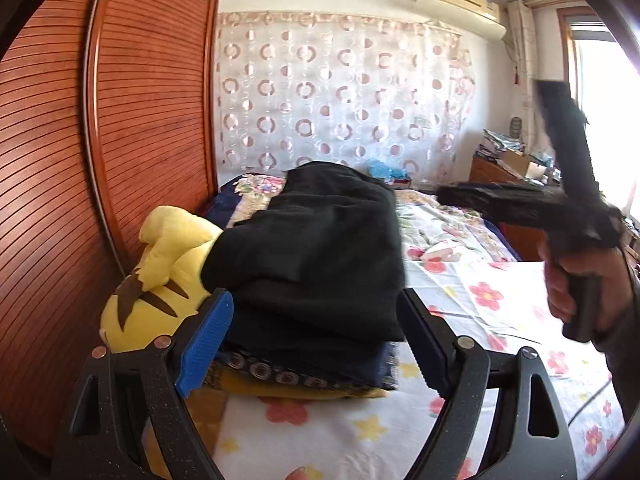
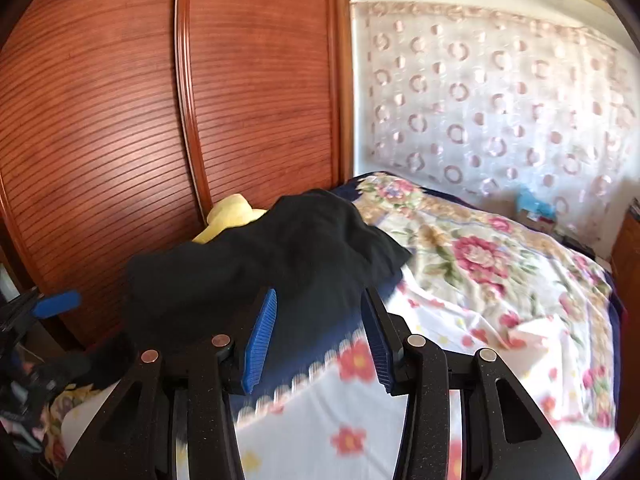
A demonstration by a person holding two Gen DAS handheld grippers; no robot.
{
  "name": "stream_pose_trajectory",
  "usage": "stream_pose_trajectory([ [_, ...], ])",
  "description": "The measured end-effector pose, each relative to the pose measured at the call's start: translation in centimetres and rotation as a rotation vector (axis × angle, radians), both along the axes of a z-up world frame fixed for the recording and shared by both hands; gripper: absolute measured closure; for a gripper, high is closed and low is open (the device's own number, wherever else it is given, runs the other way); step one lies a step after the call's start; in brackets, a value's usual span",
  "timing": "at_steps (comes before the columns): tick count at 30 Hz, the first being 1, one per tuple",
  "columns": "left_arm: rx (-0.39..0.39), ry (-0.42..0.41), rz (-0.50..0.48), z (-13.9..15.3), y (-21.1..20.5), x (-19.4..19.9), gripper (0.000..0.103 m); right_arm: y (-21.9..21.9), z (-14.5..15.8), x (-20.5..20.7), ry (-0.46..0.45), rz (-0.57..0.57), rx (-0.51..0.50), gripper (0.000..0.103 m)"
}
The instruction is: Fold small clothes
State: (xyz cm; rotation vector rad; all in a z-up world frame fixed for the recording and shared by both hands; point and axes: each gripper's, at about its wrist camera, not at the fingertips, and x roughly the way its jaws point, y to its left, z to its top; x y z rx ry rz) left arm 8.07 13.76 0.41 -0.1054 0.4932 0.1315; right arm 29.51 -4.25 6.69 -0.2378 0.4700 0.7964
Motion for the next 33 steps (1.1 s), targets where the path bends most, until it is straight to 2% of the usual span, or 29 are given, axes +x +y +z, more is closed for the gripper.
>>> stream_pose_trajectory([
  [6,-0.004,-0.004,-0.068,0.2,-3.2,-1.0,0.019,-6.4,-0.8,-8.2,-0.014,-0.106,0.030,0.044],
  [8,-0.003,0.000,-0.099,0.1,-4.5,-1.2,0.019,-8.5,-0.8,-11.2,-0.012,-0.131,0.045,0.035],
  [14,0.014,-0.007,-0.170,0.6,-8.4,-2.0,0.019,-12.4,-1.0,-17.3,-0.021,-0.249,0.070,0.022],
  [16,0.025,-0.011,-0.185,1.1,-9.7,-2.2,0.019,-13.9,-0.7,-19.4,-0.030,-0.293,0.094,0.021],
  [25,0.063,-0.072,-0.189,4.5,-13.4,-4.0,0.019,-15.6,2.3,-26.6,-0.112,-0.444,0.193,0.021],
  [29,0.056,-0.103,-0.188,5.7,-14.0,-4.9,0.019,-15.6,2.6,-29.9,-0.147,-0.473,0.209,0.021],
  [33,0.061,-0.111,-0.198,6.1,-14.5,-5.6,0.019,-15.1,1.3,-31.0,-0.162,-0.491,0.219,0.021],
])
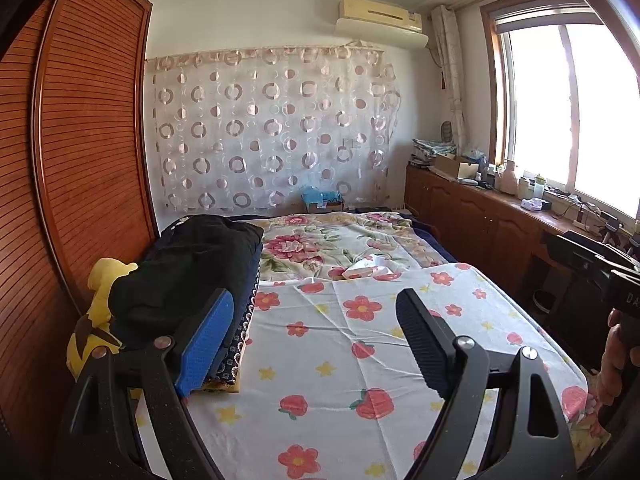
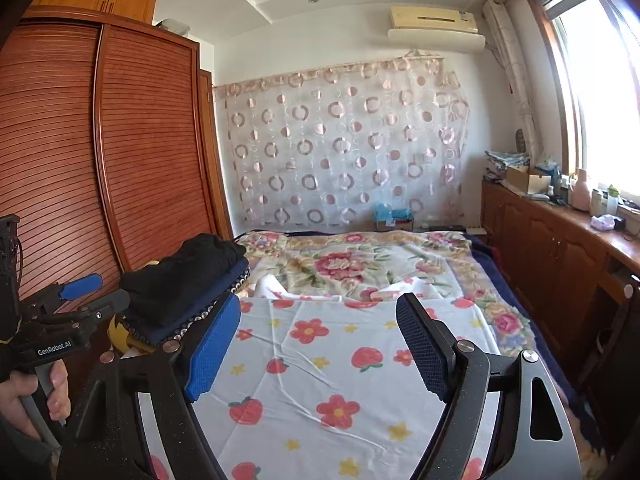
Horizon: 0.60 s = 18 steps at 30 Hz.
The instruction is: Fold small clothes
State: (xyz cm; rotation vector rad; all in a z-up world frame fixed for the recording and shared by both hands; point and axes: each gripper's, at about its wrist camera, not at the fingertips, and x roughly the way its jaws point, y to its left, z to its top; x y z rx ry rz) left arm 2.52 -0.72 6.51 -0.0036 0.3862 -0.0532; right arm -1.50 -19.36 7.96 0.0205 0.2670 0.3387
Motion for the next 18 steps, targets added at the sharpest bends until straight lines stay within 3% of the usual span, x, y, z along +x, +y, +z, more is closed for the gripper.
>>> stream_pose_trajectory([
  [8,0.008,-0.007,0.012,0.3,0.0,-0.4,0.019,0.1,-1.7,0.3,0.005,-0.018,0.007,0.021],
  [18,0.005,-0.004,0.017,0.3,0.2,-0.3,0.019,-1.0,-1.1,0.8,0.011,-0.019,-0.003,0.021],
])
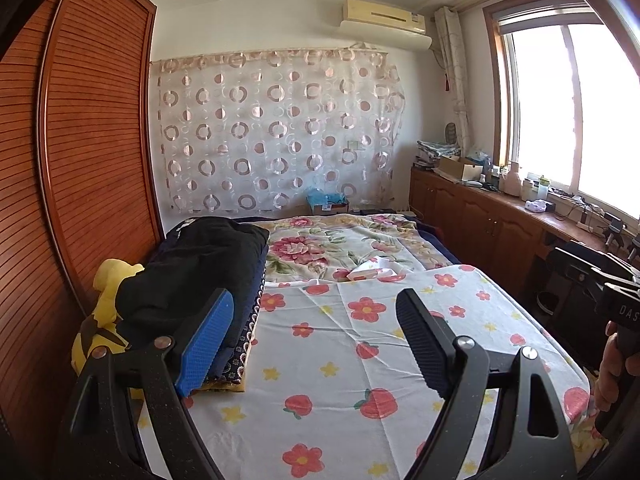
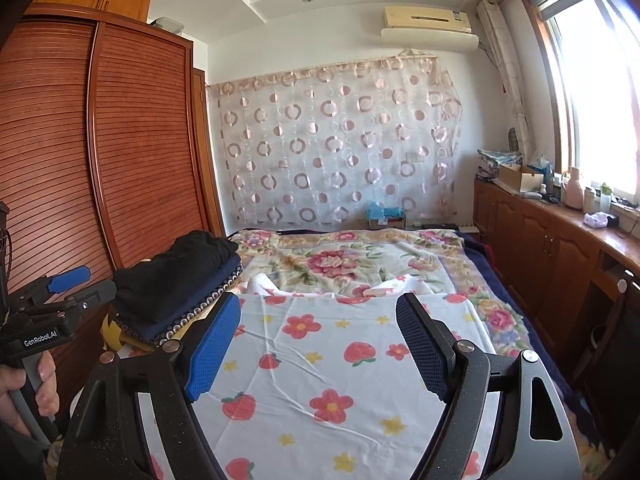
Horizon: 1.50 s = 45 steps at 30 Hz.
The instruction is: Fold small clothes
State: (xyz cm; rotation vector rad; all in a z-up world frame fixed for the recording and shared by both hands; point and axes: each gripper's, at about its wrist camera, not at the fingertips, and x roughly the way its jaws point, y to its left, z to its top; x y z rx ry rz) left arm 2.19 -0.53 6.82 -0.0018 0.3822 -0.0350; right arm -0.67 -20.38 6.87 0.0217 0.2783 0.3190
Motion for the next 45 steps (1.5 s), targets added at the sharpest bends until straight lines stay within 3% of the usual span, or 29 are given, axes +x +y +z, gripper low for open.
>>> stream_pose_trajectory([
  [45,0.003,-0.001,0.002,-0.1,0.2,0.0,0.019,-3.6,0.3,1.2,0.003,0.014,-0.014,0.021],
])
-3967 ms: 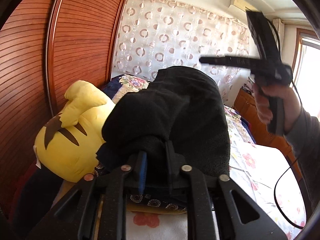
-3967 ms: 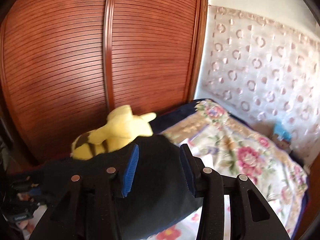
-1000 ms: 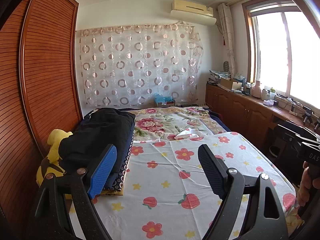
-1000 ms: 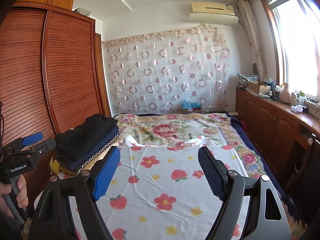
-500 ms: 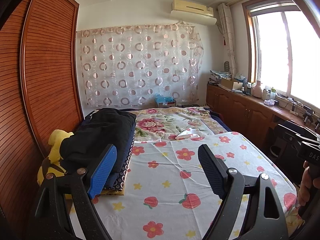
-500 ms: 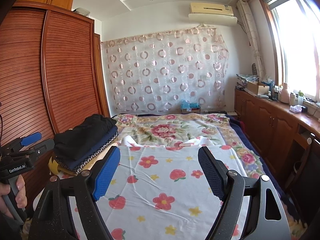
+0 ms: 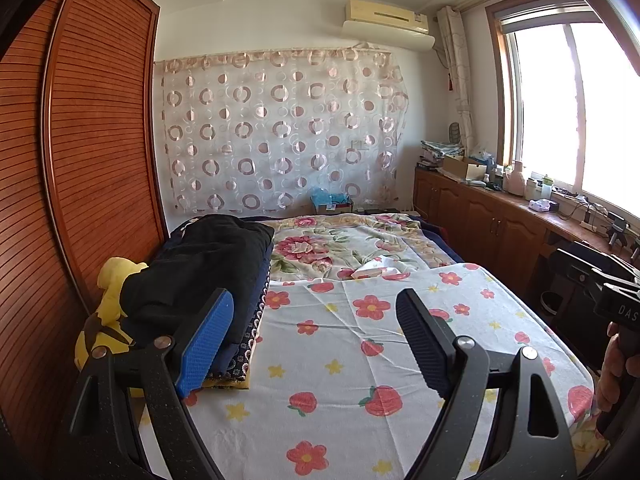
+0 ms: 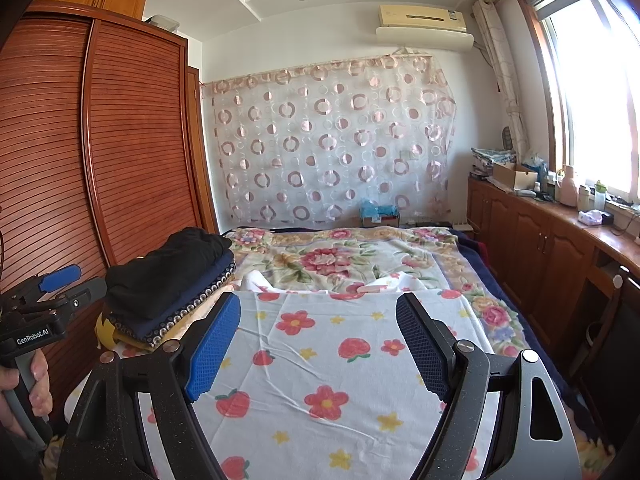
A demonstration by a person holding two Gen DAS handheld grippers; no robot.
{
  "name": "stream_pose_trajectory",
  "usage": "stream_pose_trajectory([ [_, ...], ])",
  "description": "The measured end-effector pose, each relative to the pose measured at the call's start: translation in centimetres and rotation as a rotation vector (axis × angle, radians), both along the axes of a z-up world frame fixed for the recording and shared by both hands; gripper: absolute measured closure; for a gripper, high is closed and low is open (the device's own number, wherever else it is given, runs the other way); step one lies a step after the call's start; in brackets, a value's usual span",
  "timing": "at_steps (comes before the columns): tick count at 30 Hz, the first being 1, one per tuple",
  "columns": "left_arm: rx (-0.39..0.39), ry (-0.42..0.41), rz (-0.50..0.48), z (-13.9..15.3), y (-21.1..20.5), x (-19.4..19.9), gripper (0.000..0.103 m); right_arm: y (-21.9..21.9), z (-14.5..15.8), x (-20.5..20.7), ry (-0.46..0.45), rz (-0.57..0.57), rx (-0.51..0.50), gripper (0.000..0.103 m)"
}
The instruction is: Fold small clothes
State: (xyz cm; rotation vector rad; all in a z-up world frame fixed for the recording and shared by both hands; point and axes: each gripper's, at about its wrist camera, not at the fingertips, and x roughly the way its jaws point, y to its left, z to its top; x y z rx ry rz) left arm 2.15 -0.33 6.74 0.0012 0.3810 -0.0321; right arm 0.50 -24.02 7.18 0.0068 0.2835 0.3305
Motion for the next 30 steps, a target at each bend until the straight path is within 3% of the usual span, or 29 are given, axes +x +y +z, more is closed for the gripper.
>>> stream_pose_trajectory([
  [30,0.001,-0.004,0.002,0.09,0.30,-0.09,0.019,-0.51,-0.09,0.18,-0.003,0.007,-0.003,0.021],
])
